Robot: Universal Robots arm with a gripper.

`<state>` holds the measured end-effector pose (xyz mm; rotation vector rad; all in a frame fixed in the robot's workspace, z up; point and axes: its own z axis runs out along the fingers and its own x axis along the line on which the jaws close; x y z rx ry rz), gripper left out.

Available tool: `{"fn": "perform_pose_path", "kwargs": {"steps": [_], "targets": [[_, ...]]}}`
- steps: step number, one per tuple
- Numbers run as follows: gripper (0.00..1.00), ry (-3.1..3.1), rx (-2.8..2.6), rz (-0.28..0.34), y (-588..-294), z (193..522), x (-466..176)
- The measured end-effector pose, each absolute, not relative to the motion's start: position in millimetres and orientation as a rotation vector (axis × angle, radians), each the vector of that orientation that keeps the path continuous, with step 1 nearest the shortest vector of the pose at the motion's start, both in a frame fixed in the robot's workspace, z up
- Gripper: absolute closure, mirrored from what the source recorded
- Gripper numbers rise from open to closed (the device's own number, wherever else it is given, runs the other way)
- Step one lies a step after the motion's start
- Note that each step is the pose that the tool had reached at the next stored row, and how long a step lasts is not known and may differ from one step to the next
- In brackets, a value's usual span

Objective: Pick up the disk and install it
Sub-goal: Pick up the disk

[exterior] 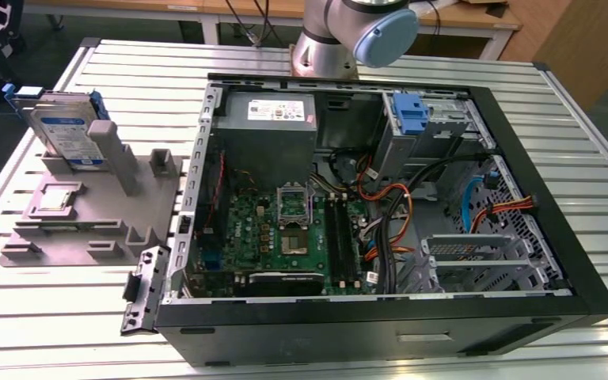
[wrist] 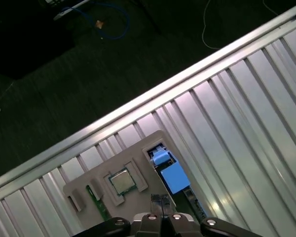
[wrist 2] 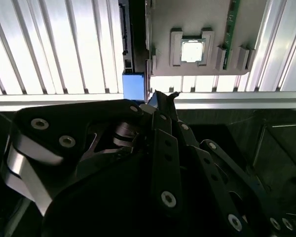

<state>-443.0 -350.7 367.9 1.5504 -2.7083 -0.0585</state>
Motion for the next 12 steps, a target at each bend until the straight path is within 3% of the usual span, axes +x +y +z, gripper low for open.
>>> {"fn": "perform_pose_path", "kwargs": {"steps": [12], "targets": [[0.9,-2.649,1.647,-0.057,-350.7,367.9,-443.0]]}}
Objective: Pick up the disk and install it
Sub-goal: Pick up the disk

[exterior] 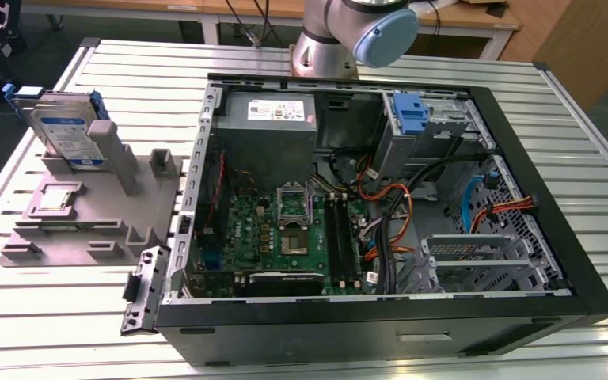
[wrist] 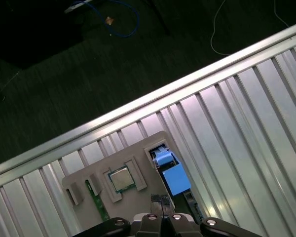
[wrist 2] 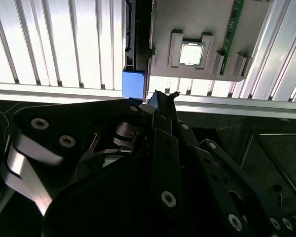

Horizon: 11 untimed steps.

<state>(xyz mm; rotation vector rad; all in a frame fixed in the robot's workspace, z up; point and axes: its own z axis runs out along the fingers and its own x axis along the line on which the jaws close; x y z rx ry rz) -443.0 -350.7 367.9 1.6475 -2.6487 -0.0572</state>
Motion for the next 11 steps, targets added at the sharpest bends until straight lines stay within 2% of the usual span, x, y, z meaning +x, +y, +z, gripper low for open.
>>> {"fn": "perform_pose_path", "kwargs": {"steps": [11], "targets": [[0.9,-2.632,1.673,-0.057,-350.7,367.9,-443.0]]}}
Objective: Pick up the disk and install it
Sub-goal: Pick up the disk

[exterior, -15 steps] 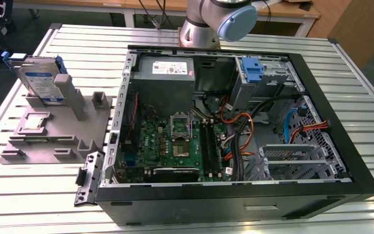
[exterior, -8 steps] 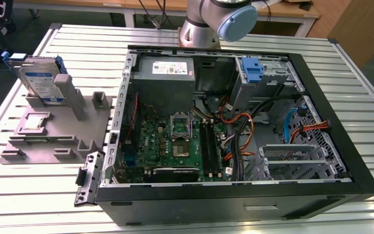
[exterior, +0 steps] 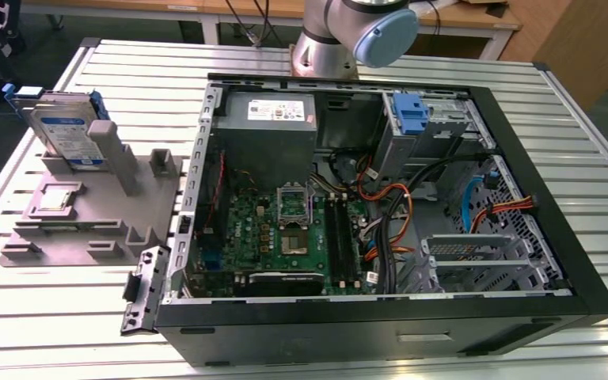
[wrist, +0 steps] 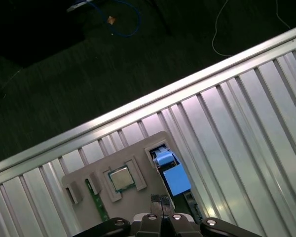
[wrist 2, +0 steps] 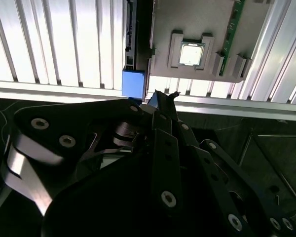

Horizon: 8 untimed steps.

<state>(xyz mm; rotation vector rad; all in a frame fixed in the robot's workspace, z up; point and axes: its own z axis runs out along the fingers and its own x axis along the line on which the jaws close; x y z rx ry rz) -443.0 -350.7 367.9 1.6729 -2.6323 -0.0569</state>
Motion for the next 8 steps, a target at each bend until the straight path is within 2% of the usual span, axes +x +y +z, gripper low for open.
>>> {"fn": "perform_pose_path", "kwargs": {"steps": [8], "targets": [[0.9,-2.515,1.841,-0.054,-350.7,367.7,-443.0]]}}
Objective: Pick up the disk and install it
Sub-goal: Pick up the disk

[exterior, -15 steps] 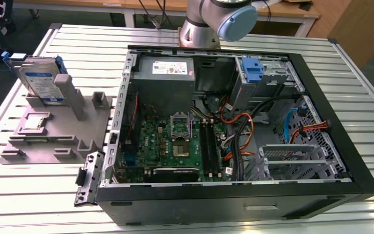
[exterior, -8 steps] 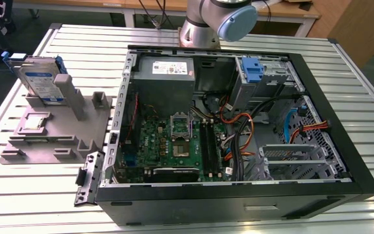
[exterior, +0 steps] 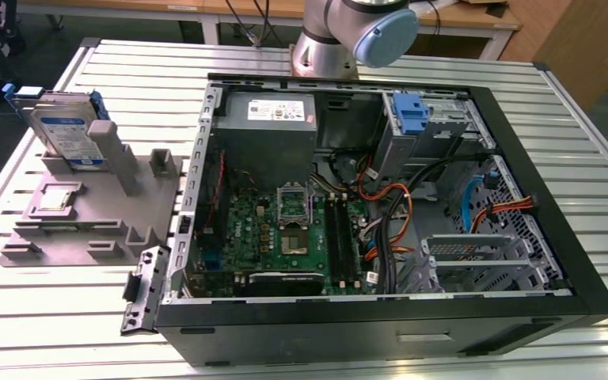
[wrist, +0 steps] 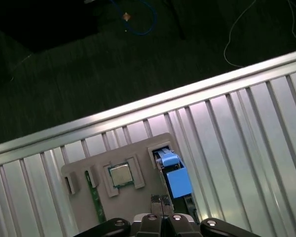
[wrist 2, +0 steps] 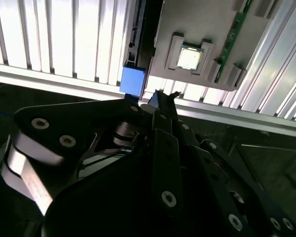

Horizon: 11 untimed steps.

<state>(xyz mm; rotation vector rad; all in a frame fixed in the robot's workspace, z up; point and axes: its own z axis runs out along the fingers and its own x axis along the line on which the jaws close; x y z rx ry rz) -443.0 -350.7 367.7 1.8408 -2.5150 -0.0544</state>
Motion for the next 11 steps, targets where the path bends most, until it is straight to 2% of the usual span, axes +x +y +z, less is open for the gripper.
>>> {"fn": "perform_pose_path", "kwargs": {"steps": [11], "targets": [[0.9,-2.434,1.944,-0.053,-350.7,367.6,-443.0]]}}
